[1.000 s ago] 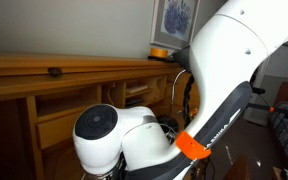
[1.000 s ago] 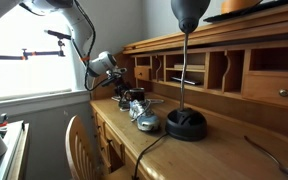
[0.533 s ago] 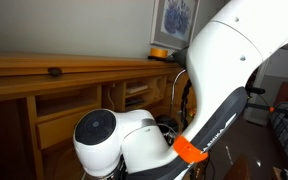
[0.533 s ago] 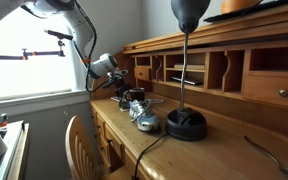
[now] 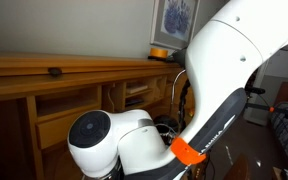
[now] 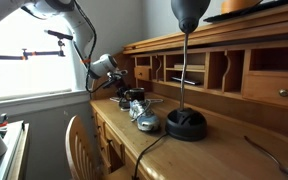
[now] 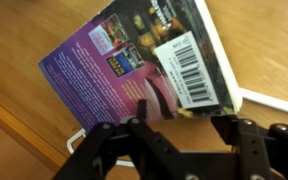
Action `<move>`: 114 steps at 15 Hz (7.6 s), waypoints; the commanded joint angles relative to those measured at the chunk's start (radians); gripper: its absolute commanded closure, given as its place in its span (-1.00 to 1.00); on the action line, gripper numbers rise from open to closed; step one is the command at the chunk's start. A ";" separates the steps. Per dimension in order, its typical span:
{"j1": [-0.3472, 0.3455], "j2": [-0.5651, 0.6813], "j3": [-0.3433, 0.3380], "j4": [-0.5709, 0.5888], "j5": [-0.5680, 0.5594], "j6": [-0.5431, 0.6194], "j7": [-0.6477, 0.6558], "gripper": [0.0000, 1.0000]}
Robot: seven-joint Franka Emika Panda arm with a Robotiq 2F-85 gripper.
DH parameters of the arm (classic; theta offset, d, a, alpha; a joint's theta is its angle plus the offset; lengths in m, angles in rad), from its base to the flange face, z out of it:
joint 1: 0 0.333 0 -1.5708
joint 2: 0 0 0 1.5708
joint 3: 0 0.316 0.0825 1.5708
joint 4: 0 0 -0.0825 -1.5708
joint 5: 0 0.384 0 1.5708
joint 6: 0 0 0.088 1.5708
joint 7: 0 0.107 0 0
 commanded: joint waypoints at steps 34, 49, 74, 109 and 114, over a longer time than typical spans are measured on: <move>-0.043 -0.084 0.055 -0.059 0.166 -0.241 0.185 -1.00; -0.048 -0.028 0.023 -0.046 0.056 -0.144 0.176 -0.45; -0.128 -0.211 0.103 -0.103 0.200 -0.122 0.016 0.85; -0.085 -0.115 -0.015 -0.155 -0.028 0.084 0.136 -1.00; -0.093 -0.127 -0.010 -0.159 -0.013 0.050 0.113 -1.00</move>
